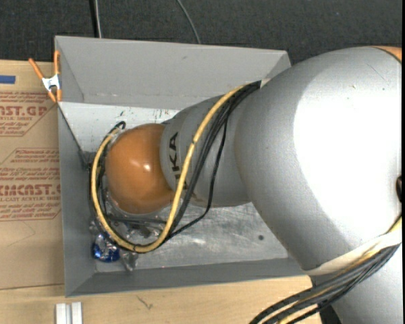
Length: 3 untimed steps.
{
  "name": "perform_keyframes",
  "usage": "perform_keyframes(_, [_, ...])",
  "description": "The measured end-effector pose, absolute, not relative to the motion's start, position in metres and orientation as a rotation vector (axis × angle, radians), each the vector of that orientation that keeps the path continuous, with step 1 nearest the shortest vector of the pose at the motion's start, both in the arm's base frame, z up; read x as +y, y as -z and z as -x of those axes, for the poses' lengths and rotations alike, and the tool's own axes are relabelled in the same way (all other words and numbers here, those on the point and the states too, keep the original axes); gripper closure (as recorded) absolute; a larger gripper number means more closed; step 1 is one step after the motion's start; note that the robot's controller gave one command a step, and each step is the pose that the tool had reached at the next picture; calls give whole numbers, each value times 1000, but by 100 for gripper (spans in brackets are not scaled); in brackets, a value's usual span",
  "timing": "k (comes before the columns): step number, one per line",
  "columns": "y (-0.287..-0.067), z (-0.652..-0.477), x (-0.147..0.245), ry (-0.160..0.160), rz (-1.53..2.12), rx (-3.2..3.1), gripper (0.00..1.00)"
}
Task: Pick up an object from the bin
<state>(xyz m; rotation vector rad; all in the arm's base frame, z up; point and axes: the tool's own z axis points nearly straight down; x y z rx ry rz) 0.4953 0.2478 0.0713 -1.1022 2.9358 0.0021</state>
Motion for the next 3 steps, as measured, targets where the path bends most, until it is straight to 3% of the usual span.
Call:
perform_keyframes(1, [-73,-496,248,-3,1098,2935,100])
perform_keyframes(2, [-168,-517,248,-2,1194,2893,100])
perform_keyframes(3, [-268,-515,235,-1,1201,2890,100])
